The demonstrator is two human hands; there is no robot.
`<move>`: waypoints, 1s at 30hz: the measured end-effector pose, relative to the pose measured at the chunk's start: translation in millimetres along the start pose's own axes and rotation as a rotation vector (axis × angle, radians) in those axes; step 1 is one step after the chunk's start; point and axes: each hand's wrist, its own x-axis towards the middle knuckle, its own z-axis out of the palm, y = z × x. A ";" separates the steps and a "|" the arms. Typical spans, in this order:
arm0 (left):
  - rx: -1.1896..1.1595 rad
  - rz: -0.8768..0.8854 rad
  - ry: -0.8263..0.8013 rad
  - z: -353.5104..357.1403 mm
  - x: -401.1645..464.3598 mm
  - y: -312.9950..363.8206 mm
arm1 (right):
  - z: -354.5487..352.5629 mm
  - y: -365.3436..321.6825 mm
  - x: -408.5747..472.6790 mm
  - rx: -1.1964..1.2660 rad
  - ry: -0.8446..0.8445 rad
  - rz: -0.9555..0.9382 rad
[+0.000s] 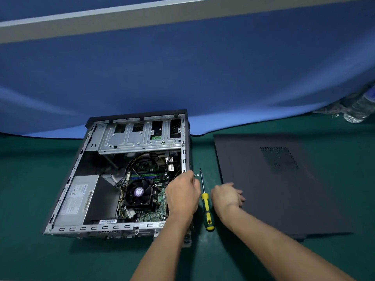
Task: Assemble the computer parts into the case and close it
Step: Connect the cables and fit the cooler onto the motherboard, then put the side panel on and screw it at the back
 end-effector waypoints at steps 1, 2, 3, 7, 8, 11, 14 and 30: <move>-0.014 0.006 0.015 1.1 0.1 -0.8 | -10.4 9.6 -2.7 0.017 0.016 -0.015; -0.039 0.009 0.037 1.0 -0.1 -1.1 | -21.9 19.9 -7.0 0.049 0.045 -0.026; -0.071 0.013 0.058 -0.2 -1.0 -0.9 | -32.3 30.0 -13.1 0.092 0.083 -0.030; -0.105 0.048 0.060 -10.6 -4.4 2.7 | -64.3 54.0 -49.9 0.335 0.216 -0.065; -0.116 0.018 0.038 -16.0 -1.9 7.8 | -70.2 56.2 -59.0 0.396 0.247 -0.080; -0.507 -0.262 -0.140 -34.5 15.7 31.2 | -85.0 58.3 -81.7 0.531 0.314 -0.105; -1.214 -0.537 -0.580 -49.1 27.7 53.3 | -89.8 59.6 -94.4 0.587 0.380 -0.114; -0.823 -0.326 -0.155 -149.0 31.7 54.4 | -38.2 156.7 -67.8 1.109 0.220 0.230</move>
